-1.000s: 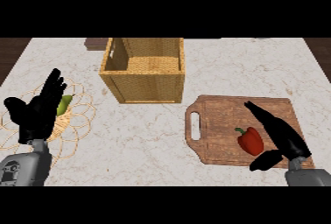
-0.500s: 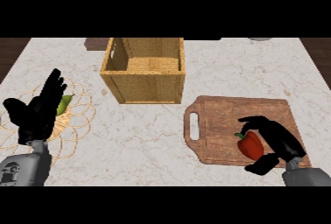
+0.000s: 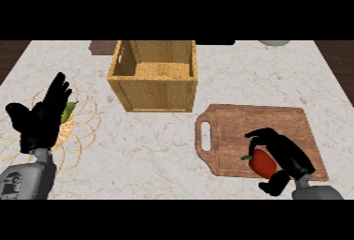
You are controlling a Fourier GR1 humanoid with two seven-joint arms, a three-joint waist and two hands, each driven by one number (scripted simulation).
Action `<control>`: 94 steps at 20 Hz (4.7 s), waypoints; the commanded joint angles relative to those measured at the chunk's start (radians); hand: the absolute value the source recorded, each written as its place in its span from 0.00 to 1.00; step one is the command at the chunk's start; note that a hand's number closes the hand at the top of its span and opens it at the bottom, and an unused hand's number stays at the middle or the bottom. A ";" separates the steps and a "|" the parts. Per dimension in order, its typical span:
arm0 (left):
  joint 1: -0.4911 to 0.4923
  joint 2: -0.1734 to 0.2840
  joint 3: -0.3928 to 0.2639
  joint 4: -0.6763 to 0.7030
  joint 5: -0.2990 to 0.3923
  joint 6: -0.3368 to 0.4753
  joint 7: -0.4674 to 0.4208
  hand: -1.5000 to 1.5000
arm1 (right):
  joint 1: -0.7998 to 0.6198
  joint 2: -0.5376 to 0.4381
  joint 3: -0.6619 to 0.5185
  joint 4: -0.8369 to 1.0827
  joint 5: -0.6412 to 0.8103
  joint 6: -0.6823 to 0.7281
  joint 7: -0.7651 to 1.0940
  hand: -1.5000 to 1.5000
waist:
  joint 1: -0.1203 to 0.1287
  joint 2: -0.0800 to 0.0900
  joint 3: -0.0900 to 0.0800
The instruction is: Pick the bell pepper from the cutting board and place it in the basket
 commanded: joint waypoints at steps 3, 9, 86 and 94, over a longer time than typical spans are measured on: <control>-0.029 -0.013 -0.030 0.006 0.002 -0.021 -0.001 0.50 | 0.034 0.254 0.343 -0.007 0.092 -0.018 0.089 1.00 | 0.075 0.033 0.034; -0.038 -0.026 -0.035 0.005 0.005 -0.018 -0.007 0.50 | 0.065 0.258 0.489 -0.059 -0.048 -0.110 0.161 1.00 | 0.092 0.040 0.042; -0.065 -0.024 -0.034 0.017 -0.025 -0.002 0.006 0.50 | -1.466 0.264 1.052 0.911 -0.585 -0.830 0.678 1.00 | 0.074 0.038 0.031; -0.056 -0.044 -0.046 0.047 -0.028 -0.005 -0.033 0.50 | -1.514 0.265 0.993 0.978 -0.624 -0.761 0.701 1.00 | 0.091 0.044 0.030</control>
